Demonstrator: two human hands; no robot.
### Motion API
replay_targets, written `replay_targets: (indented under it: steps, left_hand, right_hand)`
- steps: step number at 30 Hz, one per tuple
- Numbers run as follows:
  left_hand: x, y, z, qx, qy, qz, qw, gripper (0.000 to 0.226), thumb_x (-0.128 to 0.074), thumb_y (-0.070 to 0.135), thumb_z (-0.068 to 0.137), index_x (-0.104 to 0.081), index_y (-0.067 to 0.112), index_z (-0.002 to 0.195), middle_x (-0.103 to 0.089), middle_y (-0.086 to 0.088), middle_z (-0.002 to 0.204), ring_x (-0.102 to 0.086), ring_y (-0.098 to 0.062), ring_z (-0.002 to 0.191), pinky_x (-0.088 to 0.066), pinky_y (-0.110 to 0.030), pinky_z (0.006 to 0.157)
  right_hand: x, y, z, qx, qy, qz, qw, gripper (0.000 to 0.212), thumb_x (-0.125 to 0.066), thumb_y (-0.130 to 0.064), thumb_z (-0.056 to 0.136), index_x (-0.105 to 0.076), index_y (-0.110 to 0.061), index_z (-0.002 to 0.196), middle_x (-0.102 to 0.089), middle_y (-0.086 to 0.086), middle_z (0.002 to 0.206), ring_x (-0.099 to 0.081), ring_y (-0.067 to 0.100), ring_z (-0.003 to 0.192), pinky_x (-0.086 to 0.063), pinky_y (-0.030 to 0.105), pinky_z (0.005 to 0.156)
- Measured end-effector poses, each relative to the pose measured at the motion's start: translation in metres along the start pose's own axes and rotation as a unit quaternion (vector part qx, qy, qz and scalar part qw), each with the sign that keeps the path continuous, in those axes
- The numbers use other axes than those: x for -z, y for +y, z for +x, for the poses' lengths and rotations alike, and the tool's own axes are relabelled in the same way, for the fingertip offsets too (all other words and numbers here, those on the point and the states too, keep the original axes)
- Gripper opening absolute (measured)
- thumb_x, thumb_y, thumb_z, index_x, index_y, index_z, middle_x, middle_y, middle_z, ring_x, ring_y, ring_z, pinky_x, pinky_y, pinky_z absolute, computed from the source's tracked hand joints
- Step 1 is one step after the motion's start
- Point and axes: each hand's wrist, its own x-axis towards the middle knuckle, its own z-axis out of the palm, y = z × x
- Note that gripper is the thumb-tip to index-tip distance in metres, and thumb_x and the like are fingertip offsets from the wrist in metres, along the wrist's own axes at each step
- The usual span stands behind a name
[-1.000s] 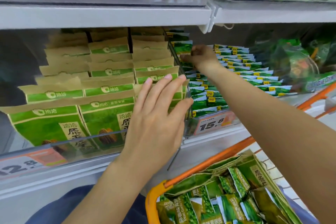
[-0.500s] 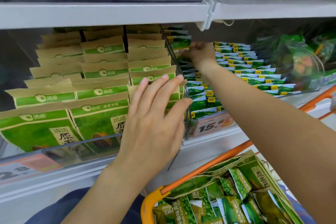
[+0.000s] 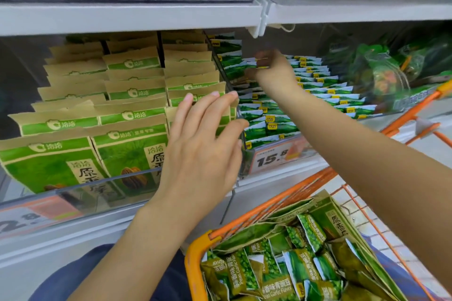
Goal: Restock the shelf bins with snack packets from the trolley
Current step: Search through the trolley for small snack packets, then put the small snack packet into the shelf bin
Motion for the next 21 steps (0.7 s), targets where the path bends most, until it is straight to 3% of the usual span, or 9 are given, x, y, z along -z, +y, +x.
replay_targets:
  steps: [4,8,11,13,14,16,18,21]
  left_hand:
    - [0.000,0.006,-0.002,0.000,0.044,-0.019,0.999,0.021,-0.060,0.013,0.087,-0.071,0.013,0.104,-0.056,-0.012,0.132,-0.042,-0.030,0.130,-0.014,-0.046,0.118]
    - [0.007,0.023,-0.009,-0.037,0.106,-0.093,0.989,0.017,-0.060,0.007,0.085,-0.074,0.009,0.095,-0.065,-0.011,0.117,-0.050,-0.029,0.120,-0.030,-0.045,0.112]
    - [0.011,0.044,-0.024,-0.055,-0.007,-0.216,0.975,0.020,-0.055,0.017,0.088,-0.074,0.015,0.093,-0.071,0.002,0.097,-0.065,-0.018,0.094,-0.052,-0.036,0.084]
    - [0.007,0.051,-0.032,-0.082,-0.114,-0.198,0.970,0.024,-0.051,0.028,0.089,-0.073,0.021,0.095,-0.071,0.007,0.098,-0.065,-0.015,0.093,-0.056,-0.034,0.075]
    - [0.003,0.051,-0.036,-0.109,-0.153,-0.159,0.969,0.027,-0.049,0.032,0.088,-0.073,0.022,0.097,-0.070,0.006,0.104,-0.064,-0.017,0.098,-0.056,-0.035,0.079]
    - [-0.004,0.048,-0.037,-0.127,-0.206,-0.112,0.964,0.033,-0.045,0.037,0.088,-0.072,0.023,0.100,-0.066,0.001,0.116,-0.062,-0.022,0.107,-0.054,-0.038,0.085]
    - [-0.004,0.046,-0.035,-0.099,-0.218,-0.113,0.964,0.038,-0.041,0.042,0.087,-0.072,0.026,0.101,-0.065,0.004,0.118,-0.064,-0.021,0.104,-0.055,-0.037,0.078]
    - [-0.004,0.046,-0.035,-0.097,-0.214,-0.114,0.965,0.038,-0.039,0.043,0.087,-0.072,0.029,0.099,-0.067,0.009,0.111,-0.069,-0.018,0.091,-0.055,-0.032,0.061]
  right_hand:
    - [0.056,0.009,-0.052,0.064,-0.001,0.053,0.997,0.016,-0.064,-0.010,0.088,-0.061,-0.018,0.101,-0.061,-0.002,0.097,-0.059,0.013,0.094,-0.049,0.028,0.087]
    - [0.106,0.026,-0.129,0.128,-0.021,0.071,0.989,0.020,-0.060,-0.004,0.091,-0.064,-0.023,0.086,-0.066,-0.004,0.081,-0.061,0.008,0.077,-0.049,0.021,0.075]
    - [0.127,0.046,-0.184,0.150,-0.078,0.035,0.985,0.009,-0.060,-0.015,0.090,-0.065,-0.021,0.087,-0.067,-0.004,0.067,-0.061,0.008,0.058,-0.049,0.021,0.060]
    - [0.128,0.066,-0.204,0.171,-0.142,-0.132,0.966,0.012,-0.055,-0.033,0.089,-0.065,-0.026,0.090,-0.069,-0.006,0.072,-0.062,0.011,0.060,-0.046,0.025,0.057]
    - [0.127,0.077,-0.210,0.194,-0.191,-0.261,0.926,0.016,-0.051,-0.037,0.090,-0.064,-0.028,0.095,-0.069,-0.007,0.079,-0.064,0.013,0.067,-0.045,0.026,0.059]
    - [0.118,0.101,-0.215,0.210,-0.270,-0.481,0.807,0.022,-0.045,-0.039,0.095,-0.057,-0.028,0.110,-0.067,-0.003,0.102,-0.065,0.020,0.089,-0.044,0.027,0.067]
    - [0.112,0.116,-0.216,0.165,-0.317,-0.586,0.727,0.034,-0.045,-0.045,0.095,-0.054,-0.020,0.116,-0.061,0.004,0.112,-0.062,0.025,0.099,-0.044,0.029,0.070]
    - [0.114,0.134,-0.216,0.035,-0.430,-0.623,0.653,0.049,-0.054,-0.058,0.087,-0.059,-0.010,0.092,-0.061,0.005,0.089,-0.061,0.026,0.087,-0.045,0.031,0.066]
